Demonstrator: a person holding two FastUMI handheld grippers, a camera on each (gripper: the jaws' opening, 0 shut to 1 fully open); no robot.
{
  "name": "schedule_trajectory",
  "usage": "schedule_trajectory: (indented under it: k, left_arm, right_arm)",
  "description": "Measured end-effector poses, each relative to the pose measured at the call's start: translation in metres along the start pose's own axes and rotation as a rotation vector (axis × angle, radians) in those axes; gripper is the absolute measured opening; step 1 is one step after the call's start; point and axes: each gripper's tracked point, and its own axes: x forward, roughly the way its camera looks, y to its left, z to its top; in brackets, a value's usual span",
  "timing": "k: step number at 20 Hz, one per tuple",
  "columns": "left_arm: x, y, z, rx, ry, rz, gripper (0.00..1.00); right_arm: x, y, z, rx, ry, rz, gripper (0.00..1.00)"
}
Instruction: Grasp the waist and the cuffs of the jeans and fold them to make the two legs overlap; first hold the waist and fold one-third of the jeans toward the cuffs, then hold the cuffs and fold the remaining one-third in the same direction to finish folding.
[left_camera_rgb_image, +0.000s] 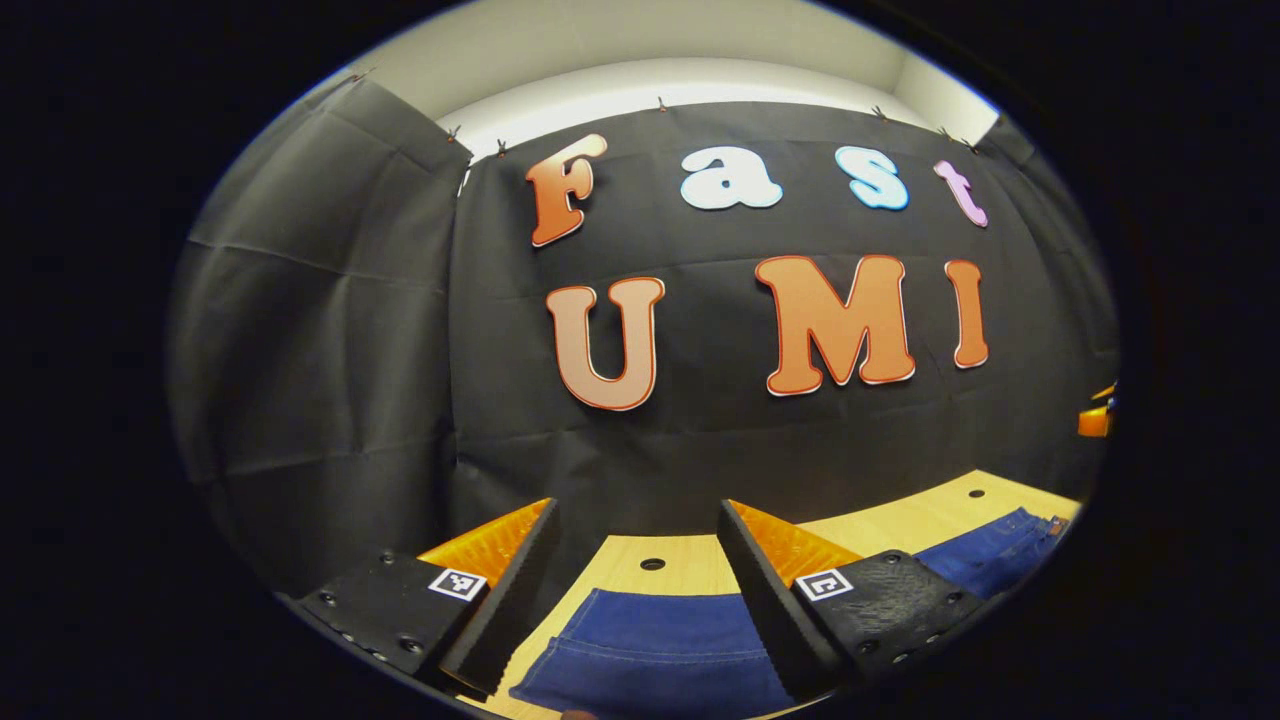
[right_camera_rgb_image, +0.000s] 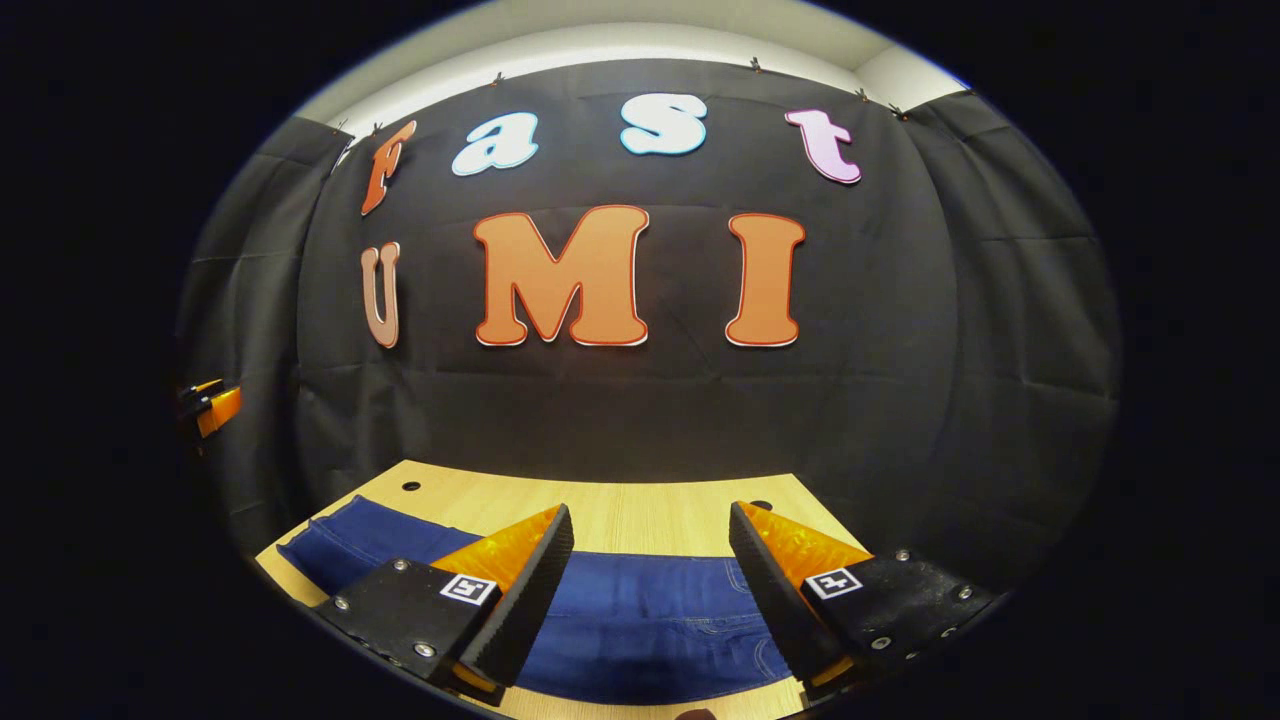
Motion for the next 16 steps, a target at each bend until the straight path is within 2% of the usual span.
schedule_trajectory:
  k: [2, 3, 6, 7, 10, 16]
  left_arm:
    - [-0.004, 0.001, -0.011, 0.05, 0.018, -0.009, 1.0]
    - [-0.006, 0.003, -0.019, 0.082, 0.031, -0.013, 0.98]
    - [-0.009, 0.0, -0.048, 0.254, 0.077, -0.053, 0.98]
    - [-0.015, -0.002, -0.061, 0.333, 0.103, -0.083, 1.0]
    - [-0.033, -0.012, -0.105, 0.562, 0.184, -0.178, 0.98]
    - [-0.07, -0.049, -0.22, 0.865, 0.348, -0.443, 0.99]
  right_arm:
    - [0.003, 0.003, -0.004, 0.002, 0.013, 0.01, 1.0]
    - [0.003, 0.005, -0.005, 0.002, 0.018, 0.014, 0.96]
    - [0.003, 0.008, -0.014, -0.003, 0.038, 0.021, 0.96]
    - [0.002, 0.009, -0.016, -0.007, 0.048, 0.022, 0.96]
    - [-0.001, 0.007, -0.029, -0.01, 0.076, 0.017, 0.96]
    - [-0.008, -0.002, -0.053, 0.007, 0.131, 0.001, 0.96]
